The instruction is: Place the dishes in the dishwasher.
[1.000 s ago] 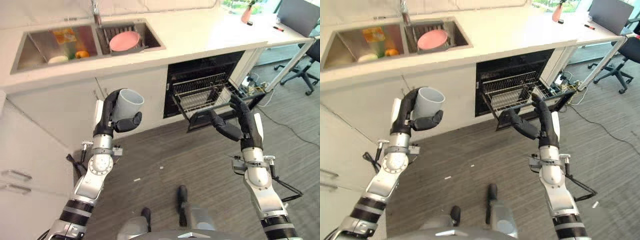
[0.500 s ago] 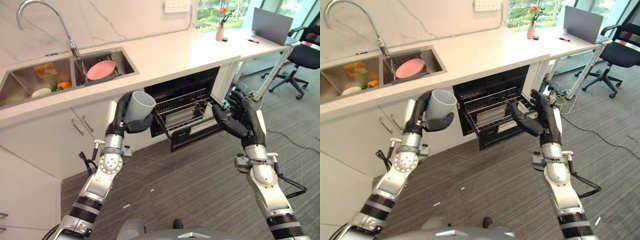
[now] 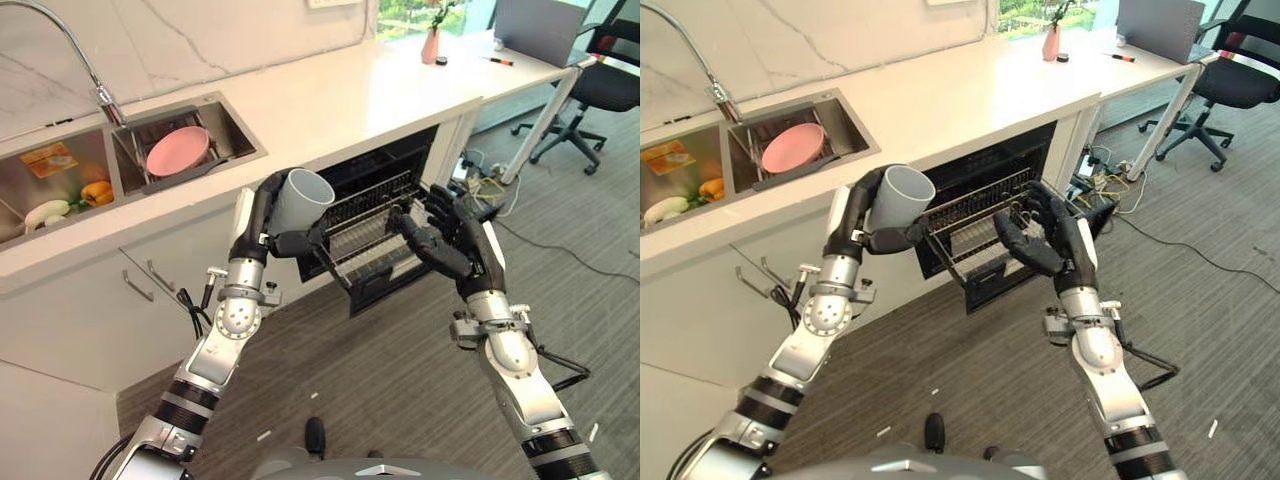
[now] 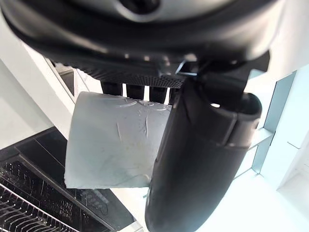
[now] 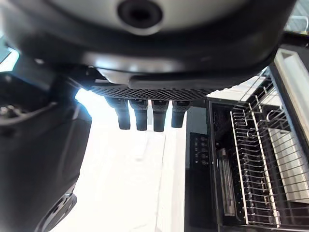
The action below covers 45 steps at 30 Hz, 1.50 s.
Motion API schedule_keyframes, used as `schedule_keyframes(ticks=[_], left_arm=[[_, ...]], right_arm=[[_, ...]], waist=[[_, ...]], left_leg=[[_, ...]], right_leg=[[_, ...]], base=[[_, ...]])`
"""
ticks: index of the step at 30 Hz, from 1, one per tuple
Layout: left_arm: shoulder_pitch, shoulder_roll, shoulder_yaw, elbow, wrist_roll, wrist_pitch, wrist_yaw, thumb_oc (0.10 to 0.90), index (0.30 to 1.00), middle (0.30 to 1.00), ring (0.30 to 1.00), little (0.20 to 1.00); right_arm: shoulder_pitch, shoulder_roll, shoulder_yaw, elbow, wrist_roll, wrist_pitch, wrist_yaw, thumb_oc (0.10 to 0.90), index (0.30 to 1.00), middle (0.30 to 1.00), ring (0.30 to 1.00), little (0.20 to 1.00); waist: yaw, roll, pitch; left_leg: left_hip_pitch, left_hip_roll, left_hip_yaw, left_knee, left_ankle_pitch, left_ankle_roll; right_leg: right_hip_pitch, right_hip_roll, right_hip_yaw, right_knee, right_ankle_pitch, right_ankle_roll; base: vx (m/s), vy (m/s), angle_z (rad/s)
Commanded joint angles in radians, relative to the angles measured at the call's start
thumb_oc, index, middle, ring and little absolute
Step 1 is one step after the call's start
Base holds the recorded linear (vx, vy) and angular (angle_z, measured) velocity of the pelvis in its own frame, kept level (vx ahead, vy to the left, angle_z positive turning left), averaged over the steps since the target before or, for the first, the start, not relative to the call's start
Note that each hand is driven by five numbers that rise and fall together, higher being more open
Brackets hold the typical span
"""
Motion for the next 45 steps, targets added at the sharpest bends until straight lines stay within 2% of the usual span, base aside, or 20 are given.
schedule_keyframes(ticks=[1,2,3,5,6,8,9,10,11,12,13,14,21,32,34,45], left_arm=[[-0.115,0.042,-0.001,-0.025,0.041,-0.065,0.058,0.400,0.300,0.300,0.300,0.300],[-0.122,0.049,-0.009,-0.024,0.042,-0.063,0.056,0.400,0.300,0.300,0.300,0.300],[-0.123,0.049,-0.009,-0.023,0.042,-0.063,0.056,0.400,0.300,0.300,0.300,0.300],[-0.133,0.061,-0.025,-0.023,0.052,-0.060,0.045,0.400,0.300,0.300,0.300,0.300],[-0.141,0.062,-0.036,-0.019,0.053,-0.059,0.039,0.400,0.300,0.300,0.300,0.300],[-0.151,0.060,-0.039,-0.014,0.061,-0.059,0.035,0.400,0.300,0.300,0.300,0.300],[-0.183,0.051,-0.056,-0.005,0.061,-0.066,0.035,0.400,0.300,0.300,0.300,0.300],[-0.184,0.051,-0.056,-0.005,0.061,-0.066,0.035,0.400,0.300,0.300,0.300,0.300],[-0.207,0.041,-0.074,-0.006,0.061,-0.065,0.040,0.400,0.300,0.300,0.300,0.300],[-0.207,0.041,-0.074,-0.006,0.061,-0.065,0.040,0.400,0.300,0.300,0.300,0.300],[-0.231,0.029,-0.096,0.013,0.088,-0.064,0.046,0.400,0.300,0.300,0.300,0.300],[-0.253,0.025,-0.105,0.020,0.095,-0.070,0.045,0.400,0.300,0.300,0.300,0.300],[-0.247,0.025,-0.100,0.026,0.103,-0.066,0.043,0.400,0.300,0.300,0.300,0.300],[-0.252,0.012,-0.137,0.036,0.102,-0.062,0.025,0.400,0.300,0.300,0.300,0.300],[-0.261,0.007,-0.152,0.041,0.108,-0.060,0.022,0.400,0.300,0.300,0.300,0.300],[-0.292,0.011,-0.209,0.065,0.196,-0.041,0.011,0.400,0.300,0.300,0.300,0.300]], right_arm=[[-0.106,0.020,-0.011,-0.076,0.065,-0.107,0.010,0.800,0.900,0.900,0.900,0.900],[-0.108,0.026,-0.010,-0.084,0.078,-0.108,0.019,0.800,0.900,0.900,0.900,0.900],[-0.109,0.026,-0.010,-0.084,0.078,-0.108,0.019,0.800,0.900,0.900,0.900,0.900],[-0.111,0.029,-0.005,-0.091,0.080,-0.104,0.031,0.800,0.900,0.900,0.900,0.900],[-0.113,0.032,-0.003,-0.093,0.077,-0.101,0.032,0.800,0.900,0.900,0.900,0.900],[-0.112,0.038,0.002,-0.100,0.078,-0.097,0.037,0.800,0.900,0.900,0.900,0.900],[-0.116,0.034,0.002,-0.109,0.086,-0.101,0.039,0.800,0.900,0.900,0.900,0.900],[-0.116,0.034,0.002,-0.109,0.086,-0.101,0.039,0.800,0.900,0.900,0.900,0.900],[-0.115,0.026,-0.002,-0.114,0.088,-0.106,0.034,0.800,0.900,0.900,0.900,0.900],[-0.115,0.026,-0.002,-0.114,0.088,-0.106,0.034,0.800,0.900,0.900,0.900,0.900],[-0.106,0.020,0.003,-0.138,0.089,-0.105,0.044,0.800,0.900,0.900,0.900,0.900],[-0.114,0.016,0.007,-0.137,0.089,-0.105,0.043,0.800,0.900,0.900,0.900,0.900],[-0.171,0.006,0.065,-0.098,0.082,-0.072,0.059,0.800,0.900,0.900,0.900,0.900],[-0.231,0.003,0.143,-0.070,0.042,-0.030,0.076,0.800,0.900,0.900,0.900,0.900],[-0.250,-0.001,0.157,-0.056,0.002,-0.017,0.068,0.800,0.900,0.900,0.900,0.900],[-0.282,0.014,0.192,-0.021,0.085,0.011,0.070,0.800,0.900,0.900,0.900,0.900]], waist=[[0.023,-0.076,-0.089],[0.017,-0.075,-0.073],[0.018,-0.077,-0.074],[0.007,-0.061,-0.055],[0.000,-0.058,-0.053],[-0.004,-0.063,-0.062],[-0.007,-0.065,-0.067],[-0.007,-0.064,-0.067],[-0.003,-0.070,-0.074],[-0.003,-0.070,-0.074],[-0.004,-0.083,-0.096],[-0.002,-0.088,-0.108],[0.001,-0.077,-0.136],[0.008,-0.065,-0.140],[0.009,-0.064,-0.140],[0.014,-0.061,-0.141]], left_leg=[[0.029,0.018,0.028,0.012,-0.082,-0.057],[0.033,0.027,0.020,0.014,-0.082,-0.052],[0.031,0.026,0.022,0.015,-0.082,-0.052],[0.042,0.046,-0.002,0.013,-0.077,-0.045],[0.047,0.048,-0.017,0.006,-0.080,-0.046],[0.059,0.037,-0.030,0.003,-0.096,-0.049],[0.048,0.038,-0.040,0.003,-0.091,-0.060],[0.048,0.038,-0.041,0.003,-0.091,-0.060],[0.047,0.031,-0.041,0.003,-0.097,-0.068],[0.047,0.031,-0.041,0.003,-0.097,-0.068],[0.041,0.023,-0.018,0.003,-0.106,-0.076],[0.037,0.018,-0.006,0.003,-0.109,-0.083],[0.075,0.021,0.017,0.003,-0.132,-0.083],[0.088,0.034,0.008,0.003,-0.126,-0.092],[0.089,0.038,0.004,0.003,-0.125,-0.094],[0.087,0.045,-0.010,0.003,-0.122,-0.100]], right_leg=[[-0.101,0.006,-0.041,0.183,0.038,0.034],[-0.144,0.034,-0.031,0.277,0.066,0.061],[-0.152,0.034,-0.030,0.287,0.062,0.061],[-0.207,0.074,-0.028,0.410,0.081,0.086],[-0.228,0.082,-0.026,0.430,0.074,0.080],[-0.230,0.036,-0.030,0.354,0.053,0.060],[-0.209,-0.014,-0.024,0.202,0.054,0.049],[-0.207,-0.014,-0.025,0.198,0.057,0.049],[-0.196,-0.062,-0.039,0.104,0.072,0.050],[-0.196,-0.062,-0.039,0.104,0.072,0.050],[-0.153,-0.081,-0.034,0.024,0.083,0.057],[-0.138,-0.089,-0.037,-0.001,0.097,0.060],[-0.071,-0.090,-0.030,-0.090,0.117,0.054],[-0.042,-0.075,-0.031,-0.100,0.103,0.034],[-0.039,-0.073,-0.035,-0.101,0.100,0.031],[-0.030,-0.068,-0.050,-0.106,0.093,0.024]], base=[[0.04,0.089,0.00],[0.02,0.056,-0.02],[0.01,0.047,-0.12],[0.05,0.056,-0.16],[0.11,0.054,-0.14],[0.17,-0.022,0.00],[0.11,-0.066,0.22],[0.09,-0.078,0.30],[0.05,-0.023,0.18],[0.07,-0.041,0.30],[0.04,-0.047,0.26],[0.04,-0.059,0.33],[0.06,-0.057,-0.06],[0.02,-0.036,-0.07],[0.00,-0.038,0.04],[0.00,-0.015,0.05]])
